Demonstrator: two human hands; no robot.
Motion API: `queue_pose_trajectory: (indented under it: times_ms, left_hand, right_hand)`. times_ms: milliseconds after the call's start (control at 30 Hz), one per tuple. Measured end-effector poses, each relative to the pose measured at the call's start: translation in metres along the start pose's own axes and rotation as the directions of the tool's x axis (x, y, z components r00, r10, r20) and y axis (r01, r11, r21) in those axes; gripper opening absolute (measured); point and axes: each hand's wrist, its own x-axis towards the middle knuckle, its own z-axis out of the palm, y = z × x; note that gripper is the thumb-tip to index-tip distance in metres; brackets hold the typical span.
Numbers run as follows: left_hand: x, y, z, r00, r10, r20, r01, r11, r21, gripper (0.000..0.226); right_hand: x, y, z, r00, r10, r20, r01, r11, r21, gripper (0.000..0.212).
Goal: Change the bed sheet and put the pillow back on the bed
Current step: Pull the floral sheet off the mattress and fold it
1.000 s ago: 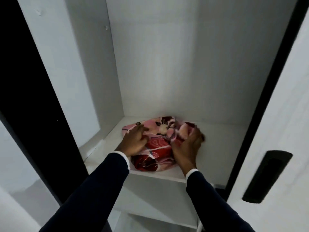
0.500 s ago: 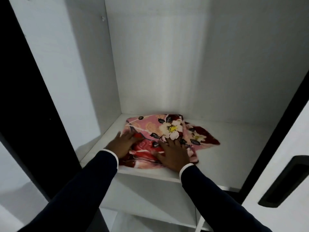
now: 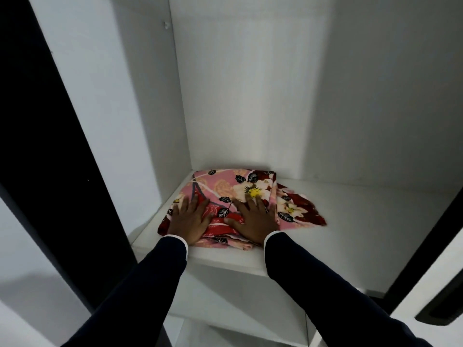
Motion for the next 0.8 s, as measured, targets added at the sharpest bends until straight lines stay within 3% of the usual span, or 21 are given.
queue_pose_trajectory:
  times_ms: [167,300,367,433,533,600,700,800]
  left_hand:
    - [-0.001,0.003,-0.012,1.0,0.013,-0.009,-0.013,0.995,-0.097,0.058]
    - [-0.019,0.043,-0.025,0.95,0.209,-0.231,-0.281,0.896,-0.343,0.039]
    - [-0.031,0.082,-0.034,0.909,0.303,-0.285,-0.41,0.775,-0.482,0.031]
    - [-0.049,0.13,-0.05,0.88,0.391,-0.269,-0.46,0.564,-0.686,0.028]
    - [-0.081,0.196,-0.074,0.81,0.518,-0.274,-0.407,0.161,-0.899,0.034]
    - [-0.096,0.236,-0.082,0.75,0.591,-0.298,-0.372,0.004,-0.928,0.043]
    - [-0.106,0.288,-0.082,0.71,0.643,-0.286,-0.324,-0.062,-0.944,0.045]
    - [-0.116,0.333,-0.079,0.653,0.706,-0.273,-0.386,0.0,-0.922,0.043]
  right_hand:
    - [0.001,0.0,-0.005,1.0,-0.012,0.02,0.012,1.0,0.023,0.084]
    - [-0.05,0.007,-0.03,0.994,-0.099,-0.038,0.105,0.979,0.177,0.07]
    - [-0.093,0.013,-0.042,0.97,-0.155,-0.186,0.189,0.966,0.178,0.064]
    - [-0.139,0.02,-0.059,0.914,-0.175,-0.366,0.215,0.974,0.071,0.054]
    - [-0.203,0.025,-0.102,0.801,-0.173,-0.573,0.181,0.983,-0.043,0.043]
    - [-0.242,0.031,-0.129,0.734,-0.175,-0.656,0.119,0.984,-0.13,0.038]
    - [-0.285,0.054,-0.147,0.63,-0.149,-0.762,-0.067,0.967,-0.245,0.042]
    - [-0.313,0.087,-0.151,0.538,-0.06,-0.841,-0.263,0.936,-0.235,0.056]
